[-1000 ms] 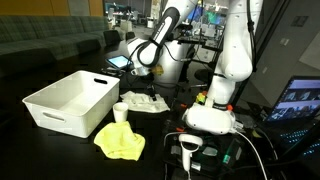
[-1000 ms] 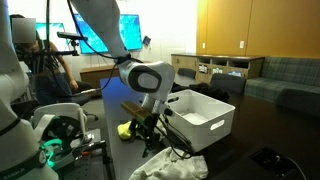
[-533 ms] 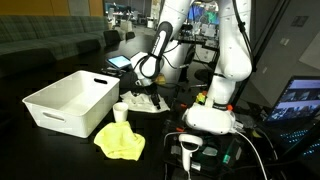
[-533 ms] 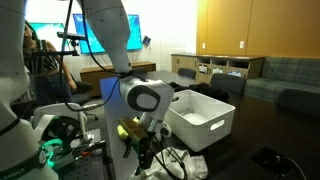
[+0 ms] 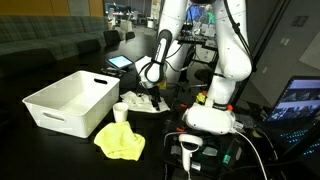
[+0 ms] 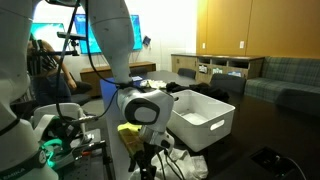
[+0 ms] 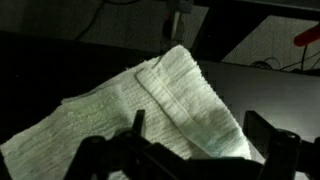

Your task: The white towel should go in the basket first, followed by the marker in the cup, then the yellow towel in the basket, and the black tape in the cup.

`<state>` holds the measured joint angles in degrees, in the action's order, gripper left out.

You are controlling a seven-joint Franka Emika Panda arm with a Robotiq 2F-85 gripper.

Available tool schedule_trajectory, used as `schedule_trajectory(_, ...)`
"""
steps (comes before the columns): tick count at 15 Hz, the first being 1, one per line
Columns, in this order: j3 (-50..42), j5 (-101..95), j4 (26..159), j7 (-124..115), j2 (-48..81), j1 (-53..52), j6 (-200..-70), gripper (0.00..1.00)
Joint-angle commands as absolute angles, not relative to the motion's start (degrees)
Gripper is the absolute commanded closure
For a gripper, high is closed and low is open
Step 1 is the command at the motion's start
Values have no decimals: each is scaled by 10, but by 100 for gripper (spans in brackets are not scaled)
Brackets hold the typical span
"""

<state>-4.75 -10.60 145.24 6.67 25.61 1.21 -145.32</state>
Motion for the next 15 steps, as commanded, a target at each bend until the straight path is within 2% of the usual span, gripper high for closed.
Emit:
schedule_trajectory(1,-87,-155,1435,-30,289,-29,-1497,0)
schedule_trajectory(8,-138,-210,1404,-151,321,-96,-1486,0)
schedule_trajectory(14,-147,-221,1399,-178,336,-105,-1526,0)
schedule_trajectory(15,-146,-219,1398,-178,341,-104,-1541,8)
